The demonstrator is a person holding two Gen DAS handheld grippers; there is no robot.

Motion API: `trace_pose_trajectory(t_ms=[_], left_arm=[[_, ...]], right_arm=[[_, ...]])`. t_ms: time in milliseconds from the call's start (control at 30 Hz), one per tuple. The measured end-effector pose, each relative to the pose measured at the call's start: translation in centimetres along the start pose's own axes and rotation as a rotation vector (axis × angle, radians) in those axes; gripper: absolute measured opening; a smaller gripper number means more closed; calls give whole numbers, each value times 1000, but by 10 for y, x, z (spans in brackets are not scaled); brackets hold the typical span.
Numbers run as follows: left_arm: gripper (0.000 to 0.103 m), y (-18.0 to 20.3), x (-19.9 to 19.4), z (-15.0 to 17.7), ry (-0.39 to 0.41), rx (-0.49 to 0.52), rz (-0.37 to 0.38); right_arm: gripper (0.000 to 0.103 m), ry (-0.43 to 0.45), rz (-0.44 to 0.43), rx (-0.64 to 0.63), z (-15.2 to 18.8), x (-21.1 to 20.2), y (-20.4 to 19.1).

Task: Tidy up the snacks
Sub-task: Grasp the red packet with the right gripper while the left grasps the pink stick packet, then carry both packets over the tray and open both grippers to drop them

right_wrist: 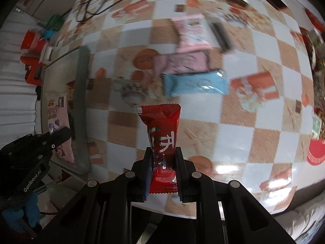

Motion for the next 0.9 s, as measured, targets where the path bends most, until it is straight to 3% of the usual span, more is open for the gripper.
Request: trace_pose_trajectory(t_ms=[467, 900], left_arm=[[8, -70, -9, -7, 45, -133, -68], [8, -115, -4, -1, 24, -189, -93]], right_arm=[[21, 10, -15, -229, -39, 4, -118], [21, -13, -26, -328, -57, 20, -184]])
Point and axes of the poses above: each gripper's, at about its wrist camera, not at the fingertips, and x roughly the way its jaws point, y to its right, z to its underside, the point moved 9 cm from there along x, roughly the way its jaws point, and after that the axes turned 1 degree about -x, right-handed, at the moved point
